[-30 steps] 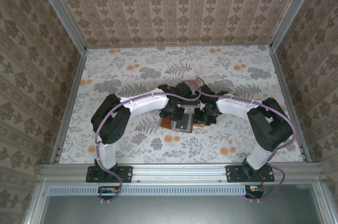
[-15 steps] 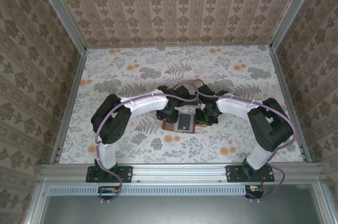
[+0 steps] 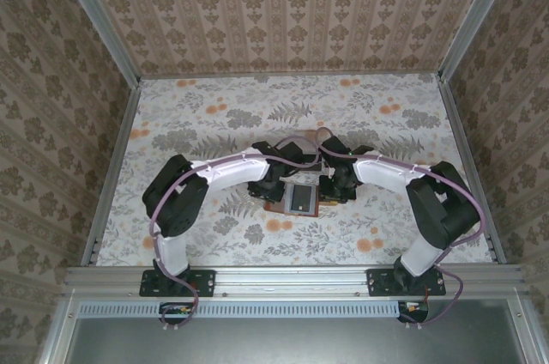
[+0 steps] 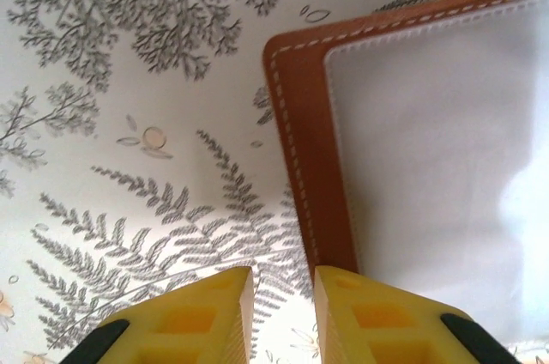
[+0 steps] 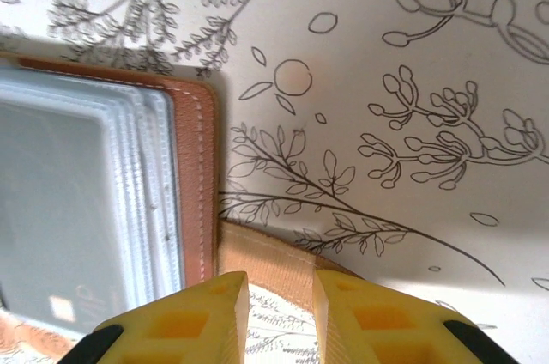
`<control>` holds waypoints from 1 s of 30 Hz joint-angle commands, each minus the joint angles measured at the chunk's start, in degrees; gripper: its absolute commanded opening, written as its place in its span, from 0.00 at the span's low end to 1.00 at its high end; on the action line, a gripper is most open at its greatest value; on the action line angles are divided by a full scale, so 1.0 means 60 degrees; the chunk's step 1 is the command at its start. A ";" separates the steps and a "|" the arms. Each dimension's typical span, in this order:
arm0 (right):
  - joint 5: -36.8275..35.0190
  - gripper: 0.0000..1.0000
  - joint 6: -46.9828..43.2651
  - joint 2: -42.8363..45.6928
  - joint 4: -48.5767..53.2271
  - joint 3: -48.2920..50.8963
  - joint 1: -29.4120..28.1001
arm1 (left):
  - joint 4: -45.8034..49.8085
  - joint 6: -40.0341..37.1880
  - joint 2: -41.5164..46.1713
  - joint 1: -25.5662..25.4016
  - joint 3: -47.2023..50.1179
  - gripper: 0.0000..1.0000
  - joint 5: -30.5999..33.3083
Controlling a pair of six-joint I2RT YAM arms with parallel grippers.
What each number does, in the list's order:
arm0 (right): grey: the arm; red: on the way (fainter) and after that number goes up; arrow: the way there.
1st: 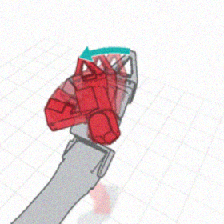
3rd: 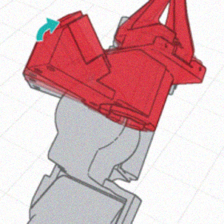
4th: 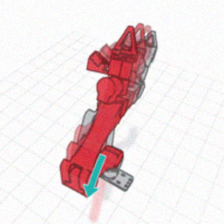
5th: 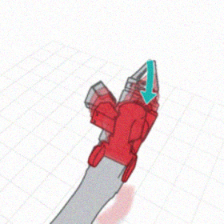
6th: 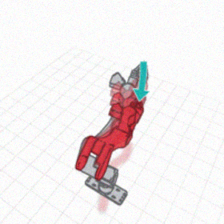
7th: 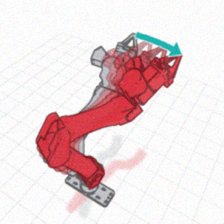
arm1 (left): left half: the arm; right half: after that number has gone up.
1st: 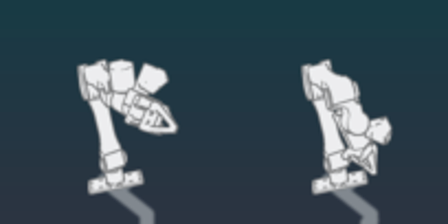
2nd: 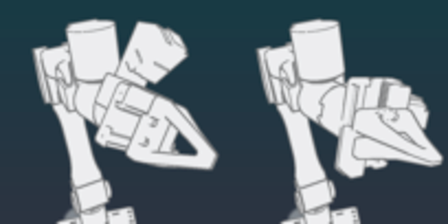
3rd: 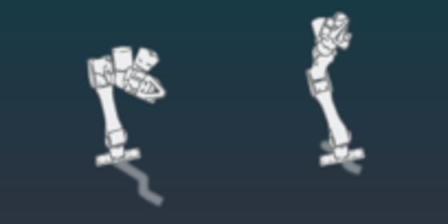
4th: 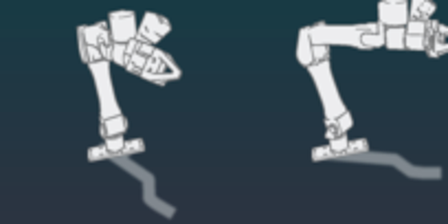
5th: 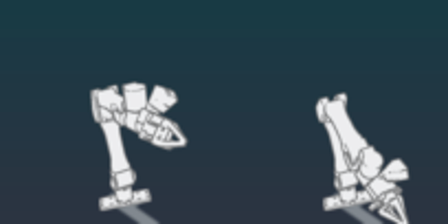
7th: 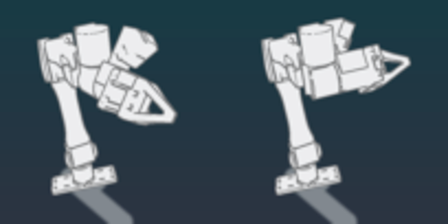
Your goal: Take the credit cards out of the card holder
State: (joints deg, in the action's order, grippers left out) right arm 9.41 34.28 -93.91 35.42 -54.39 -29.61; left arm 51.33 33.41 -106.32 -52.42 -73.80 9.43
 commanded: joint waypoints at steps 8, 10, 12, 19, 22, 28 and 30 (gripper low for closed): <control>0.1161 0.27 0.0331 0.0415 -0.0423 -0.0227 0.0042 | -0.3069 0.0217 0.2122 0.1019 0.1478 0.30 -0.2711; 0.1466 0.27 0.0486 0.0345 -0.0710 -0.0170 0.0042 | -0.3732 0.0312 0.2191 0.1179 0.1685 0.30 -0.3476; 0.1644 0.28 0.0610 0.0275 -0.0731 -0.0135 0.0041 | -0.4346 0.0456 0.2109 0.1294 0.1839 0.30 -0.4245; 0.1583 0.27 0.0673 0.0169 -0.1011 -0.0134 0.0041 | -0.5429 0.0846 0.1211 0.1443 0.2011 0.30 -0.5772; 0.1567 0.27 0.0688 0.0174 -0.1011 -0.0111 0.0034 | -0.5699 0.0927 0.0876 0.1459 0.2021 0.27 -0.6107; 0.1514 0.27 0.0688 0.0167 -0.0968 -0.0076 0.0042 | -0.6195 0.1154 0.0466 0.1486 0.2143 0.22 -0.6491; 0.1523 0.27 0.0688 0.0150 -0.0969 -0.0102 0.0035 | -0.6277 0.1159 0.0421 0.1486 0.2214 0.23 -0.6542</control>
State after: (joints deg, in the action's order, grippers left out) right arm 17.72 37.78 -92.14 29.74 -55.13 -29.61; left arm 15.88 39.33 -103.31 -43.92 -61.23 -27.29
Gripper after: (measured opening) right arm 0.274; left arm 0.226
